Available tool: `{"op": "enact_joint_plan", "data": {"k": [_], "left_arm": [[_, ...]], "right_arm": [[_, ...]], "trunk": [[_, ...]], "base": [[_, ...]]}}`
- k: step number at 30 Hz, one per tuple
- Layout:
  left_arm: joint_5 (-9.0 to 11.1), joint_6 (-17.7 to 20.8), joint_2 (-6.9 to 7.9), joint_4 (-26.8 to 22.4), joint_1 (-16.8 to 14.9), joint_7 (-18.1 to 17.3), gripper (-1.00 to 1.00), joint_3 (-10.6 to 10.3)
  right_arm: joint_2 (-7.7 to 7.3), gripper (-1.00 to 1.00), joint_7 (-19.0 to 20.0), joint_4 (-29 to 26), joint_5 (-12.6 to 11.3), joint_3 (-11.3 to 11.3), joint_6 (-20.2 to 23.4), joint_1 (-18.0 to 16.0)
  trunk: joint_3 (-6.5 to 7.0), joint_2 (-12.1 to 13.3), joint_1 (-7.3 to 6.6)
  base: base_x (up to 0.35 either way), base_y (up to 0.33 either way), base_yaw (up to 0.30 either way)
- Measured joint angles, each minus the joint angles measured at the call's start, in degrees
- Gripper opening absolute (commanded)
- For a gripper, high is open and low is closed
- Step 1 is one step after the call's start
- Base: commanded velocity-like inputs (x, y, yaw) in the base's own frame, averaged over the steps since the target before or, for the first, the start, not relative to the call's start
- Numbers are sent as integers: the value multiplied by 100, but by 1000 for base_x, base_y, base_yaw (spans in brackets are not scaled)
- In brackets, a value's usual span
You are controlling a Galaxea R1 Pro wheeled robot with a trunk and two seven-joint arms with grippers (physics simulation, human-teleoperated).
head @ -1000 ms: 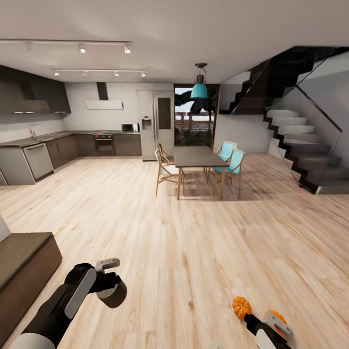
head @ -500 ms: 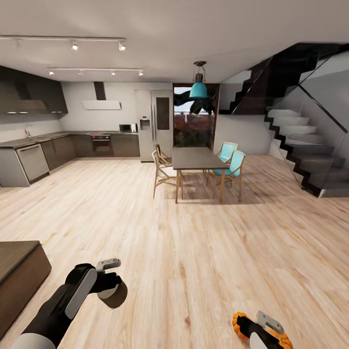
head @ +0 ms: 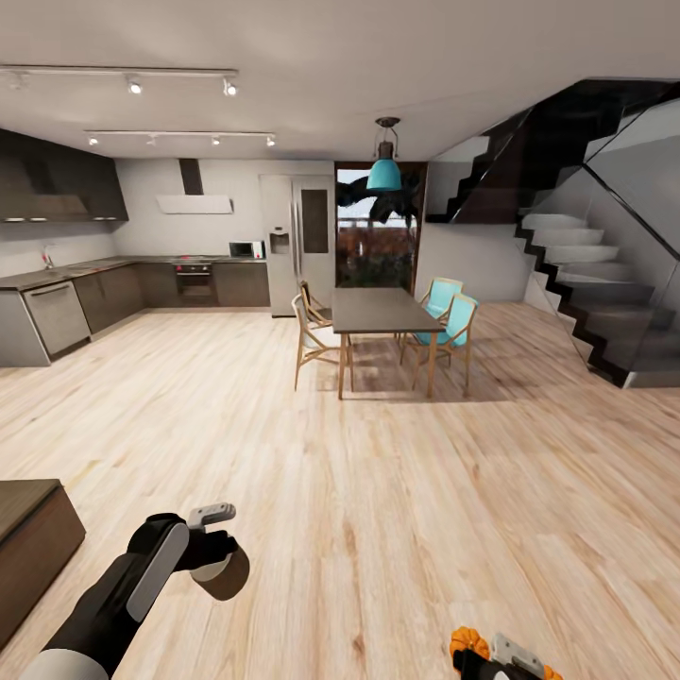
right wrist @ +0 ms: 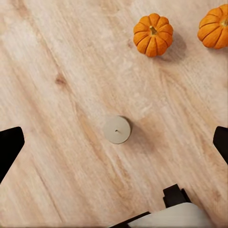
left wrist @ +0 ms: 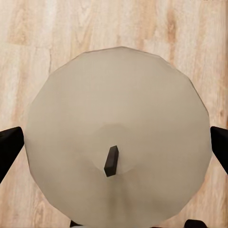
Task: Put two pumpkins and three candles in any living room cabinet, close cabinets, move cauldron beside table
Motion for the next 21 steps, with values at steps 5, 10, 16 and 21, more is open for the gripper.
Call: {"op": "enact_joint_plan", "data": {"k": [5, 10, 16, 21], "left_arm": [[10, 0, 0, -118, -1, -6, -100, 6], [19, 8, 0, -231, 0, -12, -100, 17], [27, 9, 0, -307, 0, -20, -100, 38], [169, 15, 7, -398, 0, -30, -100, 45]], "right_arm": [[1, 100, 35, 18, -4, 0, 107, 0], [1, 100, 74, 17, 7, 7, 233, 0], [8, 100, 106, 18, 8, 28, 253, 0], [10, 100, 166, 75, -3, 464, 264, 0]], "trunk": [[-35, -79, 43], [-54, -121, 66], [-143, -320, 175], [-233, -520, 285]], "base": [[1, -1, 0], [0, 0, 0], [0, 0, 0], [0, 0, 0]]}}
